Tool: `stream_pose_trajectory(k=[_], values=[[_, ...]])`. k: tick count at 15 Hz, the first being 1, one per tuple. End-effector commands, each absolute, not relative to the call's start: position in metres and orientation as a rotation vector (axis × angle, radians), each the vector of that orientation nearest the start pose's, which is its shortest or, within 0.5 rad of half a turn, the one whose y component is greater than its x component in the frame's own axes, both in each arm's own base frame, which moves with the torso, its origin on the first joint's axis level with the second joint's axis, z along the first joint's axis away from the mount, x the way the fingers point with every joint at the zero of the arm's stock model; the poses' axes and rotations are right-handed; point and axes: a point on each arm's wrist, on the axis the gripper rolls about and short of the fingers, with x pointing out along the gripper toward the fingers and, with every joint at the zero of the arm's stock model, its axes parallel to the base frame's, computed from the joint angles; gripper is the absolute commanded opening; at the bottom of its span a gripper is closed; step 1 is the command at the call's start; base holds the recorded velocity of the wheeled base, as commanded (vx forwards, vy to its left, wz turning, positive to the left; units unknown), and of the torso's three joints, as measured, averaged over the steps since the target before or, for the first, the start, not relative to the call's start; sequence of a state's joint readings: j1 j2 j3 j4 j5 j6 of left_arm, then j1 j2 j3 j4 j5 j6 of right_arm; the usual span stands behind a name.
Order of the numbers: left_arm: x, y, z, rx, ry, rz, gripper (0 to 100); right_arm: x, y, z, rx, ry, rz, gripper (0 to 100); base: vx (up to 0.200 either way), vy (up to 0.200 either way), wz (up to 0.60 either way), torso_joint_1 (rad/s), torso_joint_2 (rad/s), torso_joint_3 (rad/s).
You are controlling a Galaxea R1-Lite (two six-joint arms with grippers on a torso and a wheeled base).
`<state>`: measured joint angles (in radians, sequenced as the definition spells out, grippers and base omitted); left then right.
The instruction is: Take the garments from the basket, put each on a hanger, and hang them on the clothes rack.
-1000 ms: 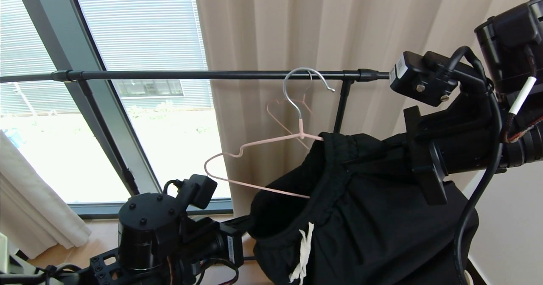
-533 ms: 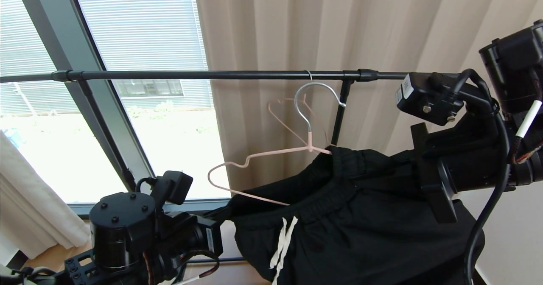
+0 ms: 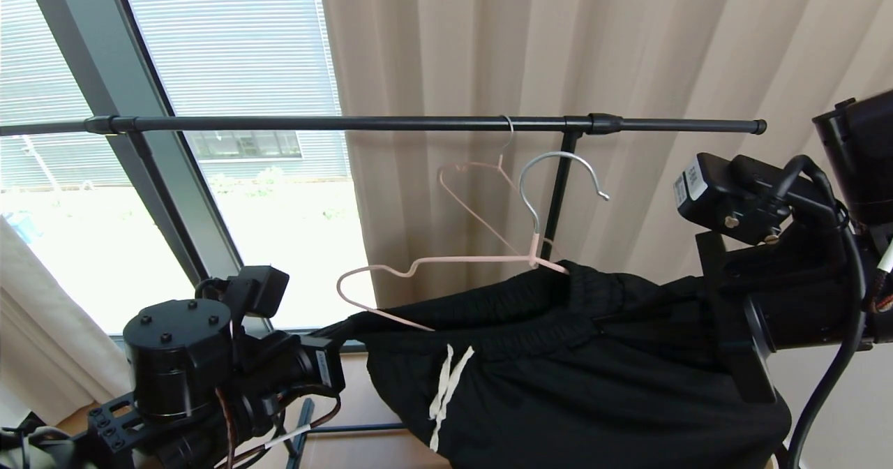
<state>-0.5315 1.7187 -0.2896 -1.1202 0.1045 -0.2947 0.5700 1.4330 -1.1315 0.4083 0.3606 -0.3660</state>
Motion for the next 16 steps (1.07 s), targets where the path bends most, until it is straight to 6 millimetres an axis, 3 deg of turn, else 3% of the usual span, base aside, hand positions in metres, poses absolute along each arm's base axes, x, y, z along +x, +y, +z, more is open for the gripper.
stream_pose_trajectory(k=[1, 8, 16], values=[[0.210, -0.115, 0.108, -0.200, 0.336, -0.356, 0, 0.182, 0.123, 0.252, -0.400, 0.557, 1.006, 0, 0.000, 0.000, 0.00, 0.000, 0.00, 0.000], [0.227, -0.107, 0.122, -0.200, 0.267, -0.316, 0, 0.184, 0.124, 0.225, -0.442, 0.669, 0.959, 0, 0.000, 0.000, 0.00, 0.000, 0.00, 0.000], [0.244, -0.097, 0.131, -0.177, 0.243, -0.261, 0, 0.184, 0.123, 0.210, -0.499, 0.726, 0.918, 0, 0.000, 0.000, 0.00, 0.000, 0.00, 0.000]])
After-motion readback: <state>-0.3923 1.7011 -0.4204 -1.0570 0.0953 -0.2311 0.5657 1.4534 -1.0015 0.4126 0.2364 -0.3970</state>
